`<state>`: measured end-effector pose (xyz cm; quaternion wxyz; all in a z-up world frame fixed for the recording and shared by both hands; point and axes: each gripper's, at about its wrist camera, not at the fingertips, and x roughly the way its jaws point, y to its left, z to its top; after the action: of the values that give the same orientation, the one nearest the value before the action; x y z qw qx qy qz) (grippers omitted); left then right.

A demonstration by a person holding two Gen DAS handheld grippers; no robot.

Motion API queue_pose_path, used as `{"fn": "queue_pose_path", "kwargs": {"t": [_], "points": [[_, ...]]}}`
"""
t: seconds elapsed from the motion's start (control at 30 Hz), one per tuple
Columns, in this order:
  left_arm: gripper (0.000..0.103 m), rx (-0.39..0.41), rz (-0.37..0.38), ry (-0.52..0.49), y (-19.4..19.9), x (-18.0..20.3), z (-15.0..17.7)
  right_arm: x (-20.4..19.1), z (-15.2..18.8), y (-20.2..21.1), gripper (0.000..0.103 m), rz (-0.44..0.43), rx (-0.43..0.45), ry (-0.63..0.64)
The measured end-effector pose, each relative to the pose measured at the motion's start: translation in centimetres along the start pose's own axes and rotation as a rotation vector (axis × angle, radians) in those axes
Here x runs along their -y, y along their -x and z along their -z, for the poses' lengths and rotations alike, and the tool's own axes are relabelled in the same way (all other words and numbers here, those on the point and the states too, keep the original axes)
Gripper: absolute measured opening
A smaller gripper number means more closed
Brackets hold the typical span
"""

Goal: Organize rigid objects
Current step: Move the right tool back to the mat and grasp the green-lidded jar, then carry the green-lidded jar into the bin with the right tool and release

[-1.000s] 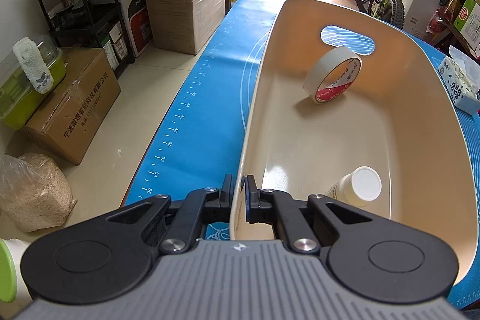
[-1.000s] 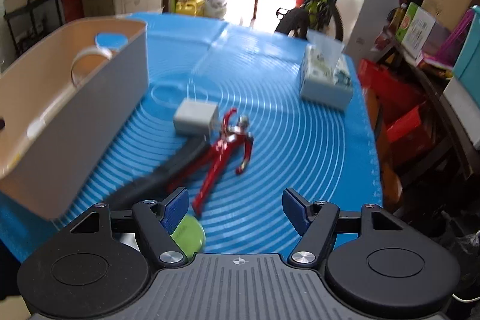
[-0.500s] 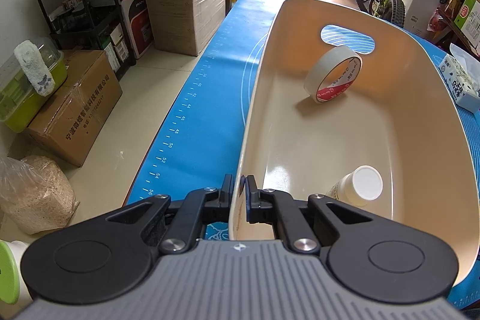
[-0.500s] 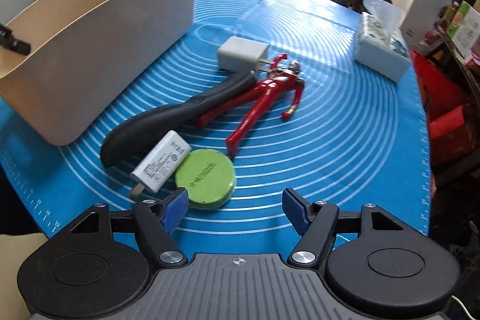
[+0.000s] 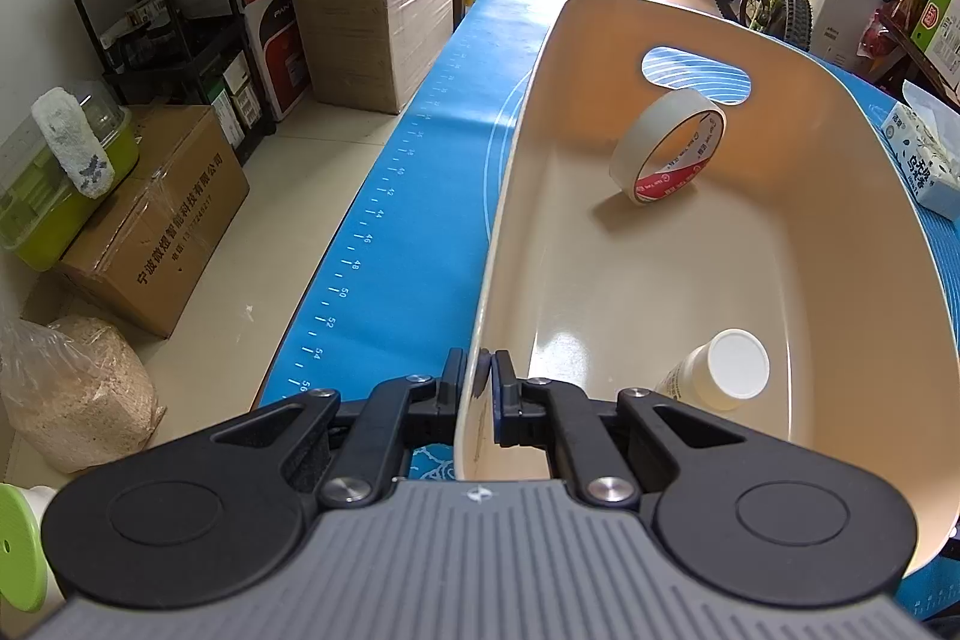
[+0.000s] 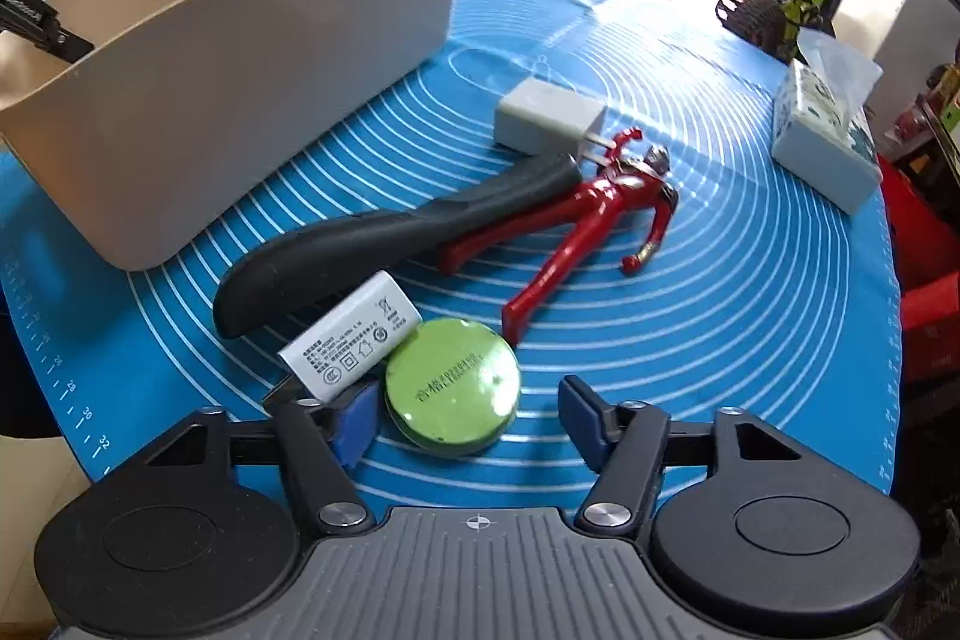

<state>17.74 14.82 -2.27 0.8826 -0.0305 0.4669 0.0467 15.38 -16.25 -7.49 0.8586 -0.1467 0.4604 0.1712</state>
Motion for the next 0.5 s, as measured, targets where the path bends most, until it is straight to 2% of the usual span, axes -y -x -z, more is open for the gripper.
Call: {"fn": "queue_pose_path", "kwargs": {"t": [0.03,0.07,0.23,0.5], "points": [[0.010,0.000,0.000,-0.001,0.0,0.0,0.0,0.0,0.0,0.1,0.062,-0.016,0.004,-0.004],[0.010,0.000,-0.001,-0.001,0.0,0.0,0.0,0.0,0.0,0.1,0.054,-0.030,0.005,-0.005],[0.010,0.000,0.000,0.000,0.0,0.0,0.0,-0.1,0.4,0.4,0.054,-0.022,0.009,-0.006],[0.010,0.000,0.000,0.000,0.0,0.1,0.0,1.7,0.9,2.9,0.054,0.085,0.054,-0.087]]}}
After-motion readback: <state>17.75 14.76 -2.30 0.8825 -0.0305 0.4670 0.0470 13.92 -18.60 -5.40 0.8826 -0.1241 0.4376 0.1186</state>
